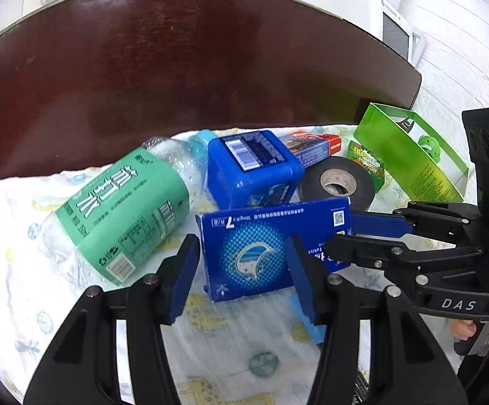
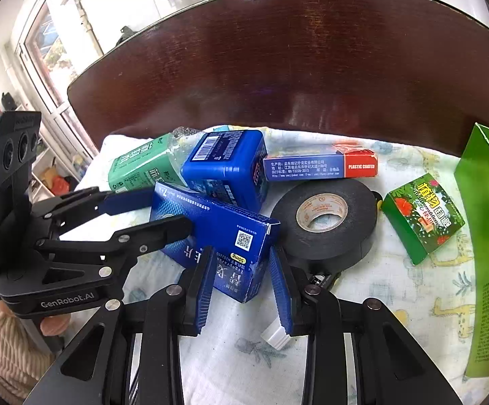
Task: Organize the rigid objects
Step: 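Carry the blue medicine box with the right gripper over the green box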
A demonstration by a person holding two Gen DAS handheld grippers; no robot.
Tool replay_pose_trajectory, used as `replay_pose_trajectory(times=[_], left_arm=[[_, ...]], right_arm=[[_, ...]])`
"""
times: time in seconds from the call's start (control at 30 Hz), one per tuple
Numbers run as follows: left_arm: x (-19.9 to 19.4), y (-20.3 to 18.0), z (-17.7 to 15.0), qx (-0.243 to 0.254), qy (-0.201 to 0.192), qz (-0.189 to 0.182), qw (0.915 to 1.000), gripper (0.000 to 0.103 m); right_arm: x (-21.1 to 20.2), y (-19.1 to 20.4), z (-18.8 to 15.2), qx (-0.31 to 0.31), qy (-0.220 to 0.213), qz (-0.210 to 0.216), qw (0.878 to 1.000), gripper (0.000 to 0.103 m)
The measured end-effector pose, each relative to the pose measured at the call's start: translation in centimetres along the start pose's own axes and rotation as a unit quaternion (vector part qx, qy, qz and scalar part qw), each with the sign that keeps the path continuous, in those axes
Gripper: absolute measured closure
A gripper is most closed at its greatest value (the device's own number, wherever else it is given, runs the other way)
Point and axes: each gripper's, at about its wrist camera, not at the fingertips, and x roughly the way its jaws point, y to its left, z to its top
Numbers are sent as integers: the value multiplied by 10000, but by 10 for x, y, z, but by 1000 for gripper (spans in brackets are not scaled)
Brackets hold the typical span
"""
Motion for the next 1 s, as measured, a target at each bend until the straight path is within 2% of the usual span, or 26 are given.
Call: replay_pose_trajectory(times=[0.23, 0.37, 0.7, 1.0], left_arm=[[-8, -13, -1, 141, -25, 351, 9993, 54], [-22, -28, 1, 283, -117, 541, 9981, 54], [-52, -79, 19, 509, -482, 650, 9954, 54], [-43, -153, 46, 881, -634, 655, 9919, 54]], right_arm=[[9, 6, 4, 20, 5, -70, 10000, 69], [-1, 5, 5, 11, -116, -17, 9999, 69], [-52, -12, 5, 110, -685, 120, 9975, 69], [-113, -58, -7, 470, -1275, 62, 9907, 69]])
